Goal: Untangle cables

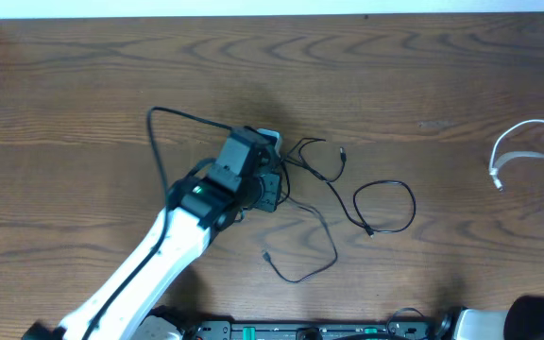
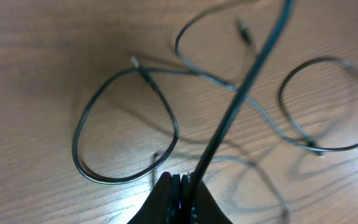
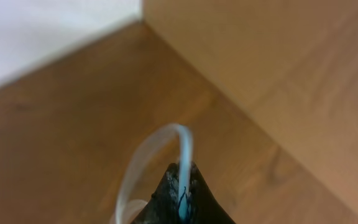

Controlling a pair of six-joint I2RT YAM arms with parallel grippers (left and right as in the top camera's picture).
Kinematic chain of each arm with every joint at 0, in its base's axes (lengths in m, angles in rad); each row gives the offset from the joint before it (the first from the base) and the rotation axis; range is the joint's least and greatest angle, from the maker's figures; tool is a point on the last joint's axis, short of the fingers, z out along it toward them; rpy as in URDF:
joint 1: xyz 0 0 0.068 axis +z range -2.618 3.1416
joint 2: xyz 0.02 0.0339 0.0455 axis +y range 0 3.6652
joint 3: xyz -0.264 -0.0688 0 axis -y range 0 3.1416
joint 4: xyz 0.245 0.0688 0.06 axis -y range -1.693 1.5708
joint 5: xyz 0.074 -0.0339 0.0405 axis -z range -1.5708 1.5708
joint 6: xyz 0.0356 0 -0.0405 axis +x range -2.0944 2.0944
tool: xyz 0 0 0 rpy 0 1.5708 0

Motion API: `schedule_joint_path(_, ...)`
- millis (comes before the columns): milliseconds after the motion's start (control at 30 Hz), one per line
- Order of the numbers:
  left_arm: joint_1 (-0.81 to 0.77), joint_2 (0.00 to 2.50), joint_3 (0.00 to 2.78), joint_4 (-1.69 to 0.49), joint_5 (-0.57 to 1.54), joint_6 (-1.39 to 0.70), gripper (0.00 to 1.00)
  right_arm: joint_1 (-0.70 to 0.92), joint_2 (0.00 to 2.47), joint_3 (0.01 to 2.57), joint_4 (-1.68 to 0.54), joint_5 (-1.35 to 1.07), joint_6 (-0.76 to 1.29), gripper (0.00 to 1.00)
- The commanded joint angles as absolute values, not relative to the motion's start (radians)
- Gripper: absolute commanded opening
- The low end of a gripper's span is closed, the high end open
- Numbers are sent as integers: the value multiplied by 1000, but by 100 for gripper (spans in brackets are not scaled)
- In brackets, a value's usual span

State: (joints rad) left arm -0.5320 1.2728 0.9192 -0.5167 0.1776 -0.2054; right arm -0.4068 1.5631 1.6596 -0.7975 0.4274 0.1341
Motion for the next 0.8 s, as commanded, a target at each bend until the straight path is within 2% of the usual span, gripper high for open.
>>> schedule_joint_path(0, -529, 1215, 930, -525, 171, -205, 7, -456, 1608, 1668, -831, 343, 192, 13)
schedule_joint_path(100, -529, 1199, 929, -543, 174, -223, 8, -474, 1634, 1668, -839, 221, 190, 41)
schedule_joint_path(133, -529, 1199, 930, -549, 179, -223, 8, -474, 1636, 1668, -839, 158, 190, 59)
schedule_joint_path(167, -529, 1199, 930, -548, 197, -223, 8, -473, 1636, 1668, -839, 93, 188, 69)
schedule_joint_path(233, -529, 1199, 930, -529, 239, -223, 8, -470, 1636, 1668, -845, -71, 181, 76)
schedule_joint_path(300, -529, 1198, 930, -471, 281, -223, 8, -456, 1636, 1668, -899, -428, 67, 77)
schedule_joint_path(433, -529, 1163, 930, -385, 288, -223, 8, -381, 1636, 1665, -1087, -788, -139, 77)
schedule_joint_path(533, -529, 1107, 930, -337, 287, -222, 8, -291, 1636, 1654, -1244, -804, -392, 80)
schedule_joint_path(633, -529, 1061, 930, -292, 287, -222, 8, -207, 1636, 1627, -1335, -804, -550, 83)
schedule_joint_path(767, -529, 1030, 930, -244, 228, -267, 8, -82, 1636, 1571, -1349, -845, -567, 85)
